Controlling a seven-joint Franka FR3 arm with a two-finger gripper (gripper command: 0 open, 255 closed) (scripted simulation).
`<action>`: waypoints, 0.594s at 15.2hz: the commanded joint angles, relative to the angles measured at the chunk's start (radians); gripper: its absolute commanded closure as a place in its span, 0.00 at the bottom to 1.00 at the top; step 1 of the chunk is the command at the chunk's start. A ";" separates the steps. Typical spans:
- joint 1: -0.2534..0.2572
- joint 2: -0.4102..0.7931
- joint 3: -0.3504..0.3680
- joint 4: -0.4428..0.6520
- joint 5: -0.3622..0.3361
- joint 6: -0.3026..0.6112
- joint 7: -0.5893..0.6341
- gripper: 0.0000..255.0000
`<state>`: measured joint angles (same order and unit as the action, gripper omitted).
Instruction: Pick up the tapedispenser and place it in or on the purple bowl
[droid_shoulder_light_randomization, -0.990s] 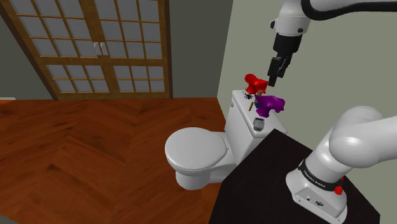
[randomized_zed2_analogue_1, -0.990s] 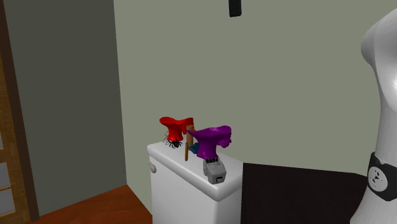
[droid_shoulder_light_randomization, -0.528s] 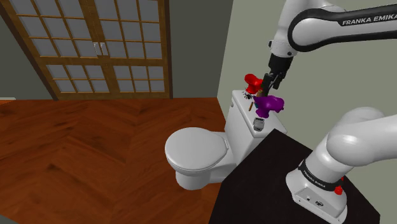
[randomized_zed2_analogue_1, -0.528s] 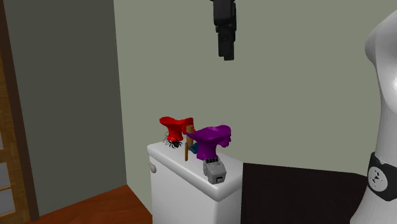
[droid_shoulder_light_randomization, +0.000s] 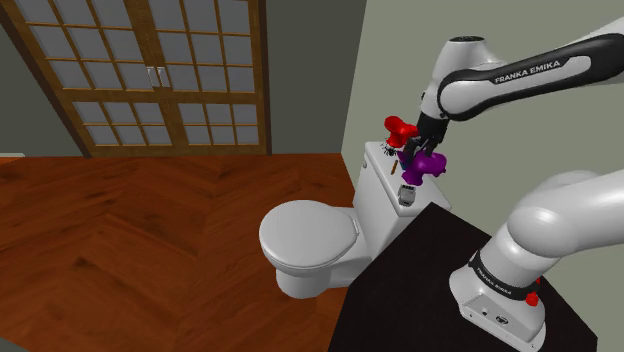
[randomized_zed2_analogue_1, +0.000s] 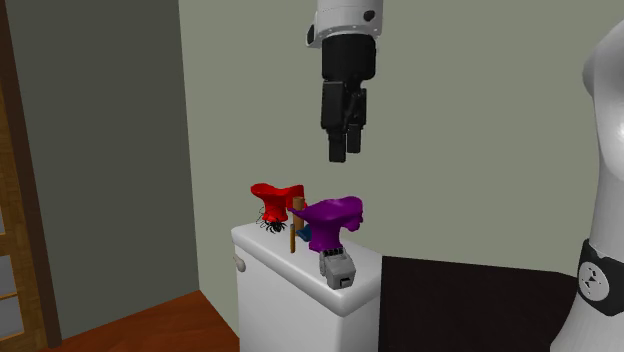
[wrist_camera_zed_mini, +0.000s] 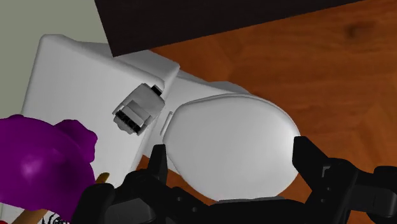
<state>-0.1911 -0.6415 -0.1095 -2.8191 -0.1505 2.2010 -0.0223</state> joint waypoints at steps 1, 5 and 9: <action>-0.023 0.070 -0.016 -0.014 -0.015 0.104 0.015 0.00; -0.074 0.221 -0.056 -0.036 -0.046 0.309 0.037 0.00; -0.115 0.401 -0.095 -0.028 -0.062 0.514 0.053 0.00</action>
<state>-0.2982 -0.3072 -0.1963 -2.8489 -0.2097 2.6391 0.0219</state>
